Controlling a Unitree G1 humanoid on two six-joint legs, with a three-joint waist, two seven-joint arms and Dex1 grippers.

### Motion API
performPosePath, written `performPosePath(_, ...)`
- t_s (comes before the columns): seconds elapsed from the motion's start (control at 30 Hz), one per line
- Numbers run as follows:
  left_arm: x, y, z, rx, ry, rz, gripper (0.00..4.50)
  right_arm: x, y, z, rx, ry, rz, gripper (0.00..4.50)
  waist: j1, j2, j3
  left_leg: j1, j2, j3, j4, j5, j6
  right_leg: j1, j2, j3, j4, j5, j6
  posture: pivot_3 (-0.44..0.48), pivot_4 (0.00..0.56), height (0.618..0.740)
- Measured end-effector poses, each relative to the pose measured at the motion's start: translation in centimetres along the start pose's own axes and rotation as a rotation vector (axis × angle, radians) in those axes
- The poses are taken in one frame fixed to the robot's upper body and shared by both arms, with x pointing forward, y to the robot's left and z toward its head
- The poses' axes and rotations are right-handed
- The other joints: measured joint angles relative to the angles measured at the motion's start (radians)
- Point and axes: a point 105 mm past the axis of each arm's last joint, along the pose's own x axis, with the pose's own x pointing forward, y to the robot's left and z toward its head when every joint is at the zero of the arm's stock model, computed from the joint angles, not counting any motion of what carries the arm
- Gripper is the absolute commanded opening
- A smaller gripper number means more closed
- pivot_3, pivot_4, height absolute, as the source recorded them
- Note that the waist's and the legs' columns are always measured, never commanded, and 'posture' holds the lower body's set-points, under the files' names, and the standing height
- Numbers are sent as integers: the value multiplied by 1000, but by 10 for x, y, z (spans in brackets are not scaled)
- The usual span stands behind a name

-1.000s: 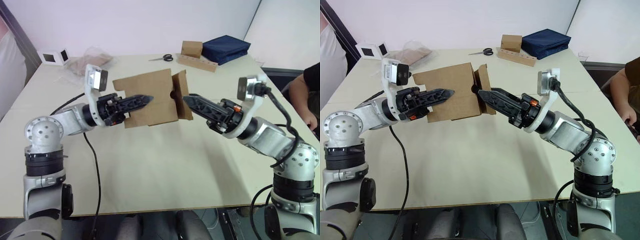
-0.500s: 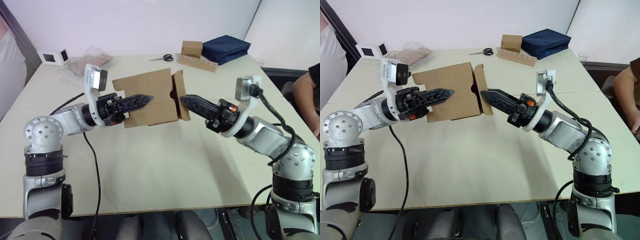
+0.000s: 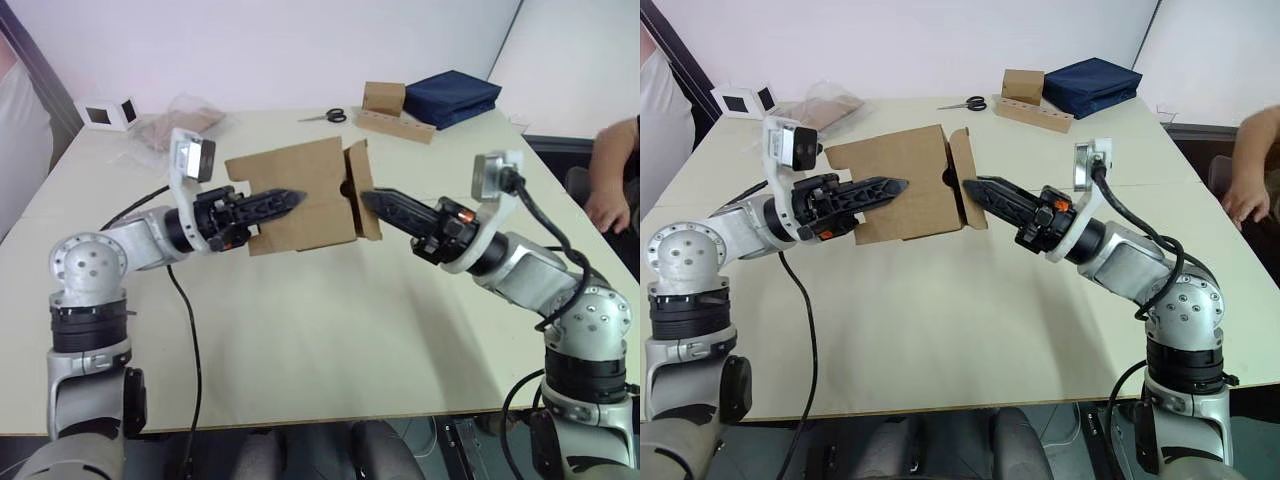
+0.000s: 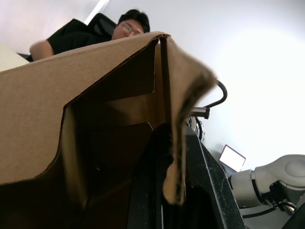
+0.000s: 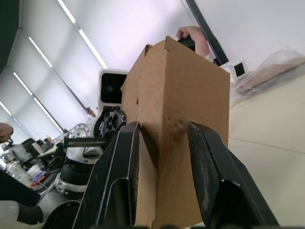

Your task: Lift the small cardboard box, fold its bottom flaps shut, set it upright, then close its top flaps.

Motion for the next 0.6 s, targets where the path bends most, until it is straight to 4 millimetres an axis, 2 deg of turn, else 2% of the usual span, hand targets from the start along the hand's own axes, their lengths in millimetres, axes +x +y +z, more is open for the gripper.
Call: performPosePath(0.6, 7, -2, -2, 18, -4, -18, 0, 0, -4, 3, -6, -24, -38, 1558, 0, 0, 0, 0, 0, 0, 0, 0, 0, 0, 0, 0, 0, 0, 0, 0, 150, 740)
